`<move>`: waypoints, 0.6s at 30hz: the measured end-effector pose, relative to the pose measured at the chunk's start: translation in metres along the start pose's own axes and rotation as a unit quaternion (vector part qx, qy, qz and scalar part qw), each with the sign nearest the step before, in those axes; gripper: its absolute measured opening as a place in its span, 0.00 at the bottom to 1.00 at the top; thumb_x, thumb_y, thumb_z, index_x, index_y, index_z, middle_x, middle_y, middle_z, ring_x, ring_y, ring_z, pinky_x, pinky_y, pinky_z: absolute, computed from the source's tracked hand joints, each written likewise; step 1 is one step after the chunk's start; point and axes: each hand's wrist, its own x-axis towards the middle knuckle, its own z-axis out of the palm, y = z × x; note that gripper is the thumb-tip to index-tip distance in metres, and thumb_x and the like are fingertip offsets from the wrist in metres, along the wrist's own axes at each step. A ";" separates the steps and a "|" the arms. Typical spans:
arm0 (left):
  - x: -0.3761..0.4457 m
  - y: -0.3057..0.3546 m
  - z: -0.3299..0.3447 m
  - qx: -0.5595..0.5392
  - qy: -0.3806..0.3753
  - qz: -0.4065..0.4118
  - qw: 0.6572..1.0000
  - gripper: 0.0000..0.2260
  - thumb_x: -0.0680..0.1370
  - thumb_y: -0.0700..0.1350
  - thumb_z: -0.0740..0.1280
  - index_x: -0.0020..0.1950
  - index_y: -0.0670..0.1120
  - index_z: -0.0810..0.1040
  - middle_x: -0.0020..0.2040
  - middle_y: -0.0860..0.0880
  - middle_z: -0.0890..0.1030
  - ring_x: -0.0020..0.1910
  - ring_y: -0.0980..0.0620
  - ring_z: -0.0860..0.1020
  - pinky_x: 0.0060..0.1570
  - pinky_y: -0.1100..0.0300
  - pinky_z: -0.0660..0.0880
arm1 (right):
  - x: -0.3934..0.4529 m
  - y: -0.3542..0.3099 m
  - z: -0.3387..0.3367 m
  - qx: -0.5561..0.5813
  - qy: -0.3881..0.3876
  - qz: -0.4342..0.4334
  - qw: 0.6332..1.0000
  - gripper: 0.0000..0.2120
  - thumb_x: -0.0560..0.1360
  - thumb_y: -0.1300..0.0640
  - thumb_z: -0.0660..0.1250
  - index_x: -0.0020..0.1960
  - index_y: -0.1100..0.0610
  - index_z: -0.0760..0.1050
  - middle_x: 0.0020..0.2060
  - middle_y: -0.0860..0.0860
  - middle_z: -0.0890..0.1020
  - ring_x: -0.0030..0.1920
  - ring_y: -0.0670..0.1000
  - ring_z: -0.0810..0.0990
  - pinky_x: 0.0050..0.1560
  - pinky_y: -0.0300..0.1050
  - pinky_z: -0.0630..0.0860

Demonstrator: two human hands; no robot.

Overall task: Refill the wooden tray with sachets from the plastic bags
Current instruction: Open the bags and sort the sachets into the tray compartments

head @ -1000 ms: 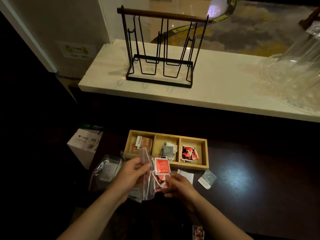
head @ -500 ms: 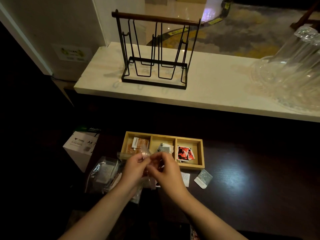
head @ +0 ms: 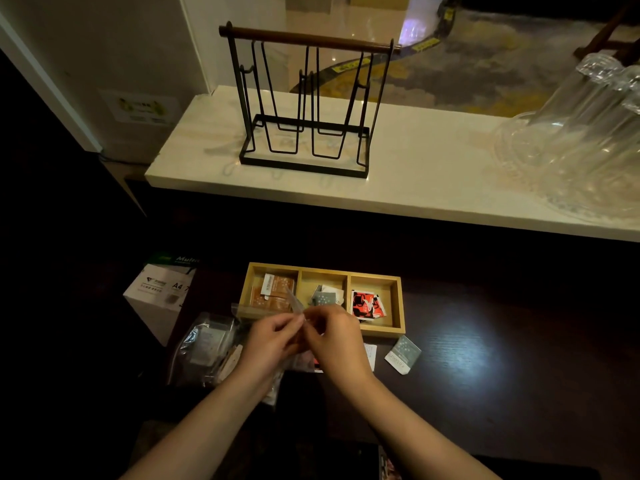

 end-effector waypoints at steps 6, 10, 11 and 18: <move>-0.005 0.004 0.000 -0.013 0.014 0.007 1.000 0.09 0.77 0.42 0.66 0.54 0.40 0.81 0.48 0.43 0.85 0.45 0.51 0.85 0.41 0.61 0.80 | 0.002 -0.003 -0.003 0.099 -0.053 0.070 0.991 0.09 0.76 0.59 0.66 0.54 0.56 0.81 0.40 0.45 0.81 0.41 0.41 0.80 0.43 0.33 0.77; -0.003 0.003 0.000 0.009 0.031 0.017 0.999 0.08 0.77 0.41 0.66 0.52 0.39 0.81 0.45 0.42 0.85 0.42 0.50 0.85 0.40 0.60 0.81 | 0.004 -0.003 -0.002 0.158 -0.073 0.126 0.977 0.07 0.75 0.59 0.67 0.51 0.57 0.81 0.39 0.45 0.81 0.43 0.44 0.81 0.46 0.40 0.80; -0.002 0.002 0.000 0.018 0.039 0.022 0.999 0.07 0.77 0.40 0.66 0.51 0.40 0.81 0.45 0.42 0.84 0.41 0.50 0.84 0.40 0.60 0.81 | 0.005 -0.002 -0.001 0.168 -0.068 0.144 0.973 0.05 0.75 0.59 0.67 0.49 0.57 0.81 0.39 0.46 0.81 0.43 0.47 0.82 0.48 0.45 0.81; -0.002 -0.005 -0.001 0.088 0.062 0.052 0.993 0.07 0.77 0.37 0.64 0.51 0.42 0.80 0.46 0.44 0.83 0.40 0.52 0.82 0.34 0.66 0.78 | 0.000 -0.001 0.003 0.195 -0.051 0.169 0.965 0.03 0.73 0.56 0.70 0.42 0.55 0.77 0.38 0.52 0.81 0.44 0.57 0.83 0.46 0.55 0.82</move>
